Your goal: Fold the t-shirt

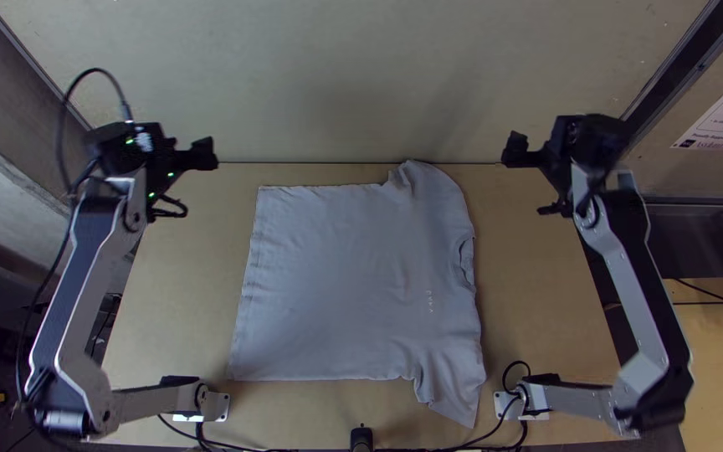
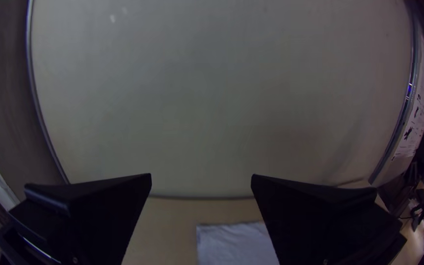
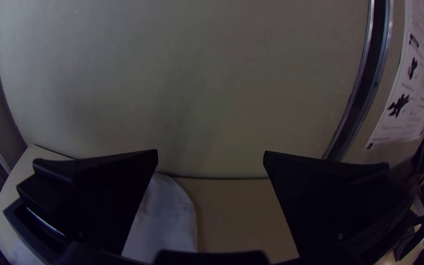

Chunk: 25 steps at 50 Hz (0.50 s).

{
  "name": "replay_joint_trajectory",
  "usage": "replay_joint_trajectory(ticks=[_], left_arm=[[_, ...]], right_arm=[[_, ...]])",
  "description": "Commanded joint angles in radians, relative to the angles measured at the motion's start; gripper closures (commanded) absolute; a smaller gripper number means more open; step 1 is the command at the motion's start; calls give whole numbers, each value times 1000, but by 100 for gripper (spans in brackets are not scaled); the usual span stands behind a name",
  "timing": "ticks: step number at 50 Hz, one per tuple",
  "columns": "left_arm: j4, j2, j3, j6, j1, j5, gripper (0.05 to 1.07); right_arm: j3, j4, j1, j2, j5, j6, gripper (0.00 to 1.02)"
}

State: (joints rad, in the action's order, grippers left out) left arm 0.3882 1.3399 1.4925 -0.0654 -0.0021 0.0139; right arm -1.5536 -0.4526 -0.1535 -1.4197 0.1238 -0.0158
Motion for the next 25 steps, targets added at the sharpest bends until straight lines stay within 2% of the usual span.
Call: replay_joint_trajectory(ticks=[1,6,19,25], left_arm=[[58,77,117,-77,-29,-2,10],[167,180,212,-117,-33,-2,10],[264,392,311,-131,-36,-3,11],[285,481,339,-126,-32,-3,11]], right_arm=[[-72,-31,6,-97,7,-47,4],[-103,-40,6,-160,4,-76,4],[-226,-167,0,-314,-4,-170,4],[-255,-225,9,-369,-21,-245,4]])
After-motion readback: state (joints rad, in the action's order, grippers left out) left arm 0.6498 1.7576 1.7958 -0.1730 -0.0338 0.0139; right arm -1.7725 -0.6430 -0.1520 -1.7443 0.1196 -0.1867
